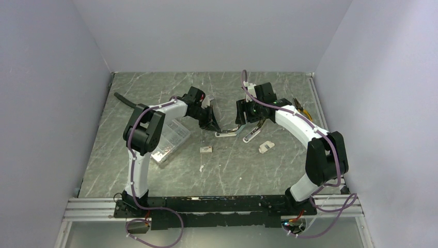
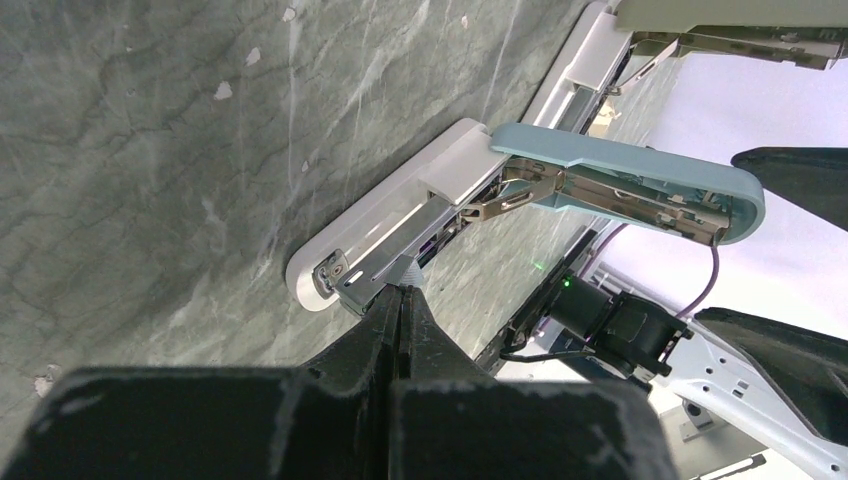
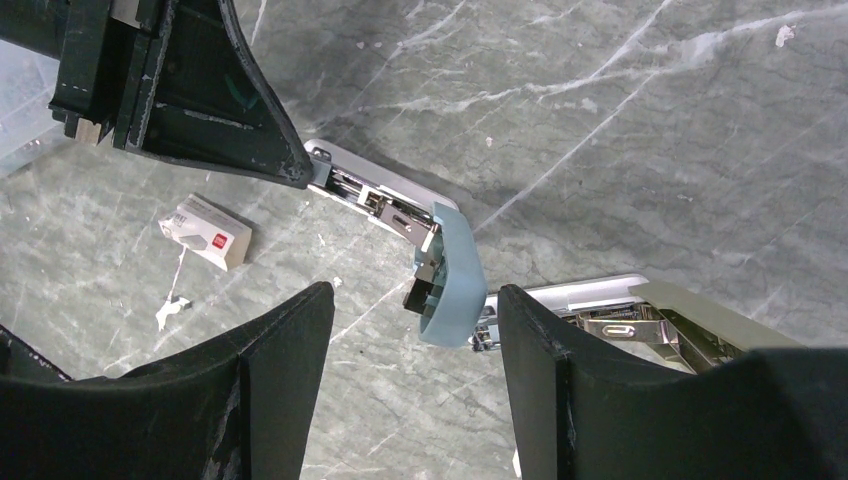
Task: Load the staples into the stapler
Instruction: Install the staple into the stapler.
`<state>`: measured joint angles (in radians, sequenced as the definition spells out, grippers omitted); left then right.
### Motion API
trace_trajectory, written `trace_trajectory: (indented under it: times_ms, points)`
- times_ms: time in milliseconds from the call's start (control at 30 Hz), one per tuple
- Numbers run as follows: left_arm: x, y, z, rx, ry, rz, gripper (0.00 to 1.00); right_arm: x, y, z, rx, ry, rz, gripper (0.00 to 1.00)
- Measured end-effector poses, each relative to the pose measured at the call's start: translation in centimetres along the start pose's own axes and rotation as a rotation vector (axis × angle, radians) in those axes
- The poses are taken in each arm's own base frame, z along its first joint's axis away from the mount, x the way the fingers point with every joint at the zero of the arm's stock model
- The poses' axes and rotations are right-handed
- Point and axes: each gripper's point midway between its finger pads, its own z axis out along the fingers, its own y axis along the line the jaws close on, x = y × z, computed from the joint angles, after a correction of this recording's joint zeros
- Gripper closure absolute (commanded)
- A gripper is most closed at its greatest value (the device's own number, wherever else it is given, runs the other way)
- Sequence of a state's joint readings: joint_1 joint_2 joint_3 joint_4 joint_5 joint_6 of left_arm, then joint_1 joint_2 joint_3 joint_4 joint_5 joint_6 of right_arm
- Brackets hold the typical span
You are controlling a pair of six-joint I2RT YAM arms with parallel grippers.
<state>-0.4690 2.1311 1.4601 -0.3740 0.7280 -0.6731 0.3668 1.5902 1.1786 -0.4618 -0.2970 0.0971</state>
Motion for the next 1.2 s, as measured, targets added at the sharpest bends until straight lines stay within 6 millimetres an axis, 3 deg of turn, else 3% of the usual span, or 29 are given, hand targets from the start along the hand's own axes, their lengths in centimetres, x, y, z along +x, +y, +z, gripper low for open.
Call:
trace_trajectory:
  times_ms: [1200]
  points:
    - [-0.17,-0.05,0.02,0.011,0.006,0.070,0.97,0.04,-0.05,0.01,0.000,0.000,0.001,0.35]
